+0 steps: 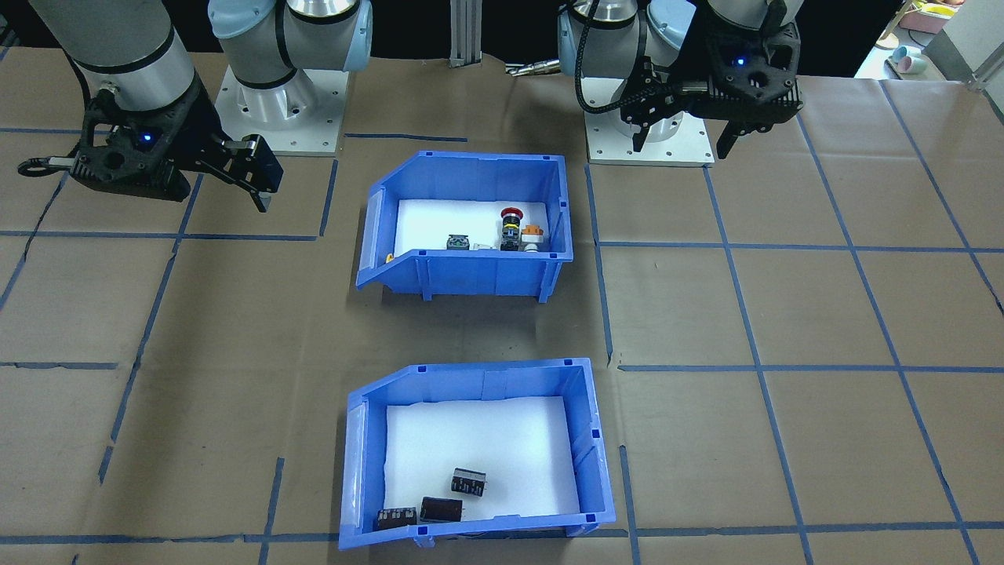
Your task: Place button box in front
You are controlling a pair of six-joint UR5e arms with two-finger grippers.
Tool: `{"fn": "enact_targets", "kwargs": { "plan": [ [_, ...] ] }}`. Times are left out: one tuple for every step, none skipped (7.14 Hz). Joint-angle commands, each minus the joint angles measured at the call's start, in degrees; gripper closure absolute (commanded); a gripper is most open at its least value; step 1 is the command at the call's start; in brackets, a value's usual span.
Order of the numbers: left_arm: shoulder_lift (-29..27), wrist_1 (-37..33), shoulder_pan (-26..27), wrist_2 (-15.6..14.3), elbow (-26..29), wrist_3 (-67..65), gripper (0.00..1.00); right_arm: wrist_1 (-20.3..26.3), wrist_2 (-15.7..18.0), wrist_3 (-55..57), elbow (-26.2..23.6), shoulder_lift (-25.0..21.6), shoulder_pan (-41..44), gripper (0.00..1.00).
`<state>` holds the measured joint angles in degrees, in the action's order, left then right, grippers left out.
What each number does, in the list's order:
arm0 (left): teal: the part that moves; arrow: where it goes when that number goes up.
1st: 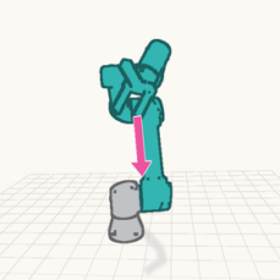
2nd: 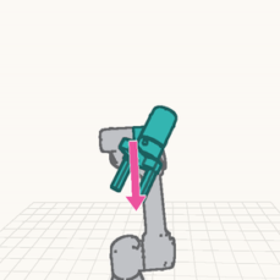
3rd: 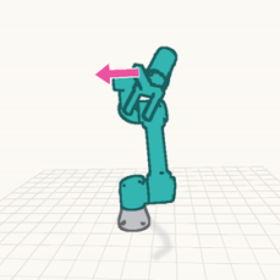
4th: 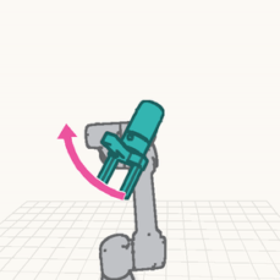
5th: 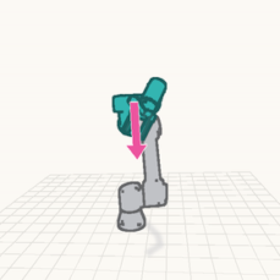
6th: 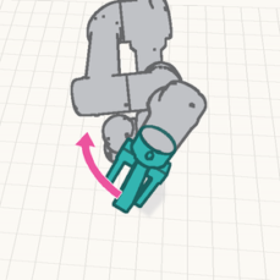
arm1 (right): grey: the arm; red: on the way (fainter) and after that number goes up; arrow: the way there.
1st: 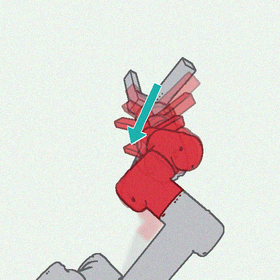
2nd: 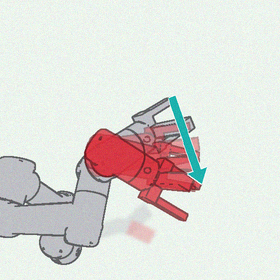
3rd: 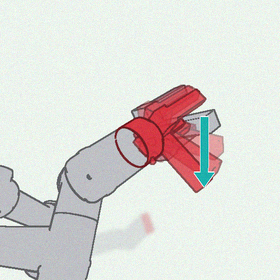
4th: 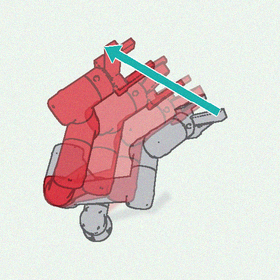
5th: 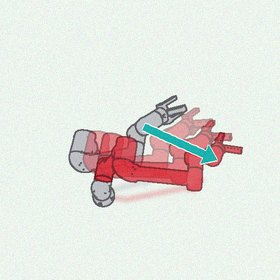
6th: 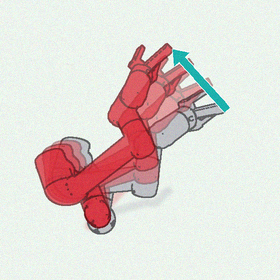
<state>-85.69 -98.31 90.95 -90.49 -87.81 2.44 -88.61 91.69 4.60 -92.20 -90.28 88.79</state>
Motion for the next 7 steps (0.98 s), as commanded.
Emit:
{"fn": "enact_targets", "kwargs": {
  "plan": [
    [-0.7, 3.0, -0.1, 0.1, -0.7, -2.4, 0.01, 0.7, 0.3, -3.3, 0.8, -0.3, 0.1, 0.00],
    [-0.7, 4.4, -0.1, 0.2, -0.9, -3.9, 0.01, 0.0, 1.0, -4.6, 0.8, 0.5, 0.2, 0.00],
    [0.1, 4.4, 0.0, -0.4, -2.7, -12.2, 0.01, -0.5, 0.3, -11.6, 1.4, 1.7, 0.6, 0.00],
    [1.4, 4.9, 0.1, -0.1, -5.6, -17.6, 0.01, -0.4, 0.2, -17.5, 3.0, 2.8, 0.7, 0.00],
    [2.3, 4.8, 1.0, -0.2, -7.2, -24.6, 0.01, -0.5, -0.5, -23.3, 5.1, 5.2, 0.8, 0.00],
    [3.4, 3.9, 1.4, 0.4, -8.2, -36.8, 0.01, -0.3, -3.8, -27.3, 8.6, 9.0, 1.2, 0.00],
    [4.2, 3.6, 3.7, 0.5, -9.5, -45.1, 0.01, 0.1, -3.8, -30.7, 12.9, 12.9, 2.9, 0.00]
  ]
}}
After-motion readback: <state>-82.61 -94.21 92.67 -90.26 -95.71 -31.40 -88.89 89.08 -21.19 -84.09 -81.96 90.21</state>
